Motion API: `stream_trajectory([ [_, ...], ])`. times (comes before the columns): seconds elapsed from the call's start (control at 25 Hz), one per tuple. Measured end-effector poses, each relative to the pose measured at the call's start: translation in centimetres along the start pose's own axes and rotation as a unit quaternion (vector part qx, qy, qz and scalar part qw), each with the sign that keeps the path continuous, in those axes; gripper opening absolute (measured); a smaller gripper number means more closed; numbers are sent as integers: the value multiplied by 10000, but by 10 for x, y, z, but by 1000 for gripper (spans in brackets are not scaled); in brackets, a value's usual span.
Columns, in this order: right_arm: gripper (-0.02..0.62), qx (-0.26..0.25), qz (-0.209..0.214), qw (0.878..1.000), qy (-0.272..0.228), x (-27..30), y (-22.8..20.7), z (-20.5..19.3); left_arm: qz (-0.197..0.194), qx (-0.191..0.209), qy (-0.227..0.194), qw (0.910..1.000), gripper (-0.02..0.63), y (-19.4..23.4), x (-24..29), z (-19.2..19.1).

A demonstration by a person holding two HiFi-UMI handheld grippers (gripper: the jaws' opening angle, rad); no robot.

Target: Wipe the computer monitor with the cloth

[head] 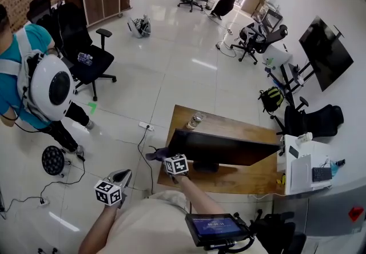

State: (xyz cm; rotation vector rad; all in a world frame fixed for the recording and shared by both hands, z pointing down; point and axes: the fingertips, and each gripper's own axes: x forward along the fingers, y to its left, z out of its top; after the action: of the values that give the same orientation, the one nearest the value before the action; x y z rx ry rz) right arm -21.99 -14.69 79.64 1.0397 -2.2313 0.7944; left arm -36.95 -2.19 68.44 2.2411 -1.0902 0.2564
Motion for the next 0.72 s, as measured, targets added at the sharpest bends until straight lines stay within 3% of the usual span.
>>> stream_trajectory([
  [0.56, 91, -19, 37, 9952, -973, -52, 15, 69, -59, 96, -29, 9999, 3, -8, 2, 3],
  [0.72, 89, -328, -80, 9925, -1171, -65, 21, 85, -104, 122, -12, 9999, 3, -9, 2, 2],
])
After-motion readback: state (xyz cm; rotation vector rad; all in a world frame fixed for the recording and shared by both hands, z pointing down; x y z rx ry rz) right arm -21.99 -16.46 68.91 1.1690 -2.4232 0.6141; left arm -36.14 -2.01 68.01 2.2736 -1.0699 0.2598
